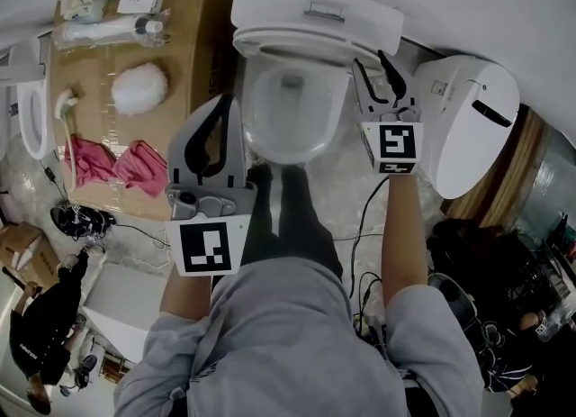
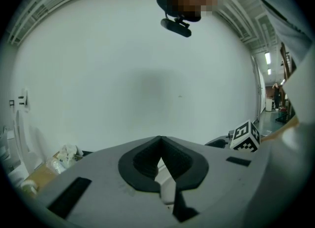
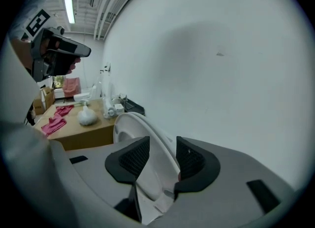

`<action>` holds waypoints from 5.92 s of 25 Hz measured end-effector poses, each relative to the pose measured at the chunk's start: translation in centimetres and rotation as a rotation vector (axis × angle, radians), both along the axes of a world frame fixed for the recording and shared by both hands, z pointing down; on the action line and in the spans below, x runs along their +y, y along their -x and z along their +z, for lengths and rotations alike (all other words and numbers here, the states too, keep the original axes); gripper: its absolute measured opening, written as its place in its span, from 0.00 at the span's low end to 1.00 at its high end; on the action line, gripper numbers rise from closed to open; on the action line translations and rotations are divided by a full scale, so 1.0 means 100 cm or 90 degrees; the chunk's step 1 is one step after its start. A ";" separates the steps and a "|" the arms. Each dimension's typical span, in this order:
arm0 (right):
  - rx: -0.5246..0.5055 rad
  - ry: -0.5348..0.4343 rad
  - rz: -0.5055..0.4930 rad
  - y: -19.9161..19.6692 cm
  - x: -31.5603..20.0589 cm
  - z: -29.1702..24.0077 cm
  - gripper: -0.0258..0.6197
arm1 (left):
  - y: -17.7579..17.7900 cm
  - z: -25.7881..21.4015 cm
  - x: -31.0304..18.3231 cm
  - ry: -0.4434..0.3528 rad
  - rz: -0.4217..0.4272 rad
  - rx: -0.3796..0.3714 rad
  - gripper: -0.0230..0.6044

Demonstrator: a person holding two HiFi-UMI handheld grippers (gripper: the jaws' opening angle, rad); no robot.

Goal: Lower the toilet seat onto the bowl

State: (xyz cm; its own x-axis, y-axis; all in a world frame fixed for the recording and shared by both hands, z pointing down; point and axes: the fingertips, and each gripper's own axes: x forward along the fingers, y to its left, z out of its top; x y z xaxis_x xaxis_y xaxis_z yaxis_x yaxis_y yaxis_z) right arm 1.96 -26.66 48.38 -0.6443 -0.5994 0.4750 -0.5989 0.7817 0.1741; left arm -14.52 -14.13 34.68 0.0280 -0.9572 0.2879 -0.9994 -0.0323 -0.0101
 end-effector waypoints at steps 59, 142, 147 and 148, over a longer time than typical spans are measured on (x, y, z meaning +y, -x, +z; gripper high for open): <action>0.024 0.066 -0.074 -0.038 0.154 0.052 0.23 | -0.054 0.033 0.104 0.022 0.018 0.011 0.03; 0.317 0.258 -0.313 -0.087 0.375 0.297 0.24 | -0.052 0.145 0.150 0.114 0.007 0.028 0.03; 0.332 0.272 -0.316 -0.086 0.378 0.309 0.24 | -0.046 0.148 0.150 0.116 0.003 0.026 0.03; 0.335 0.274 -0.317 -0.087 0.379 0.310 0.24 | -0.045 0.147 0.150 0.115 0.002 0.026 0.03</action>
State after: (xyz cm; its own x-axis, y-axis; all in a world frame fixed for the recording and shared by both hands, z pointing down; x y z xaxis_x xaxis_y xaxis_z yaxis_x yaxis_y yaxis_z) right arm 10.61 11.20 79.35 -0.4168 -0.0016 0.9090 -0.0903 0.9951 -0.0397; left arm -9.99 0.86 49.42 0.0459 -0.8901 0.4535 -0.9988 -0.0327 0.0369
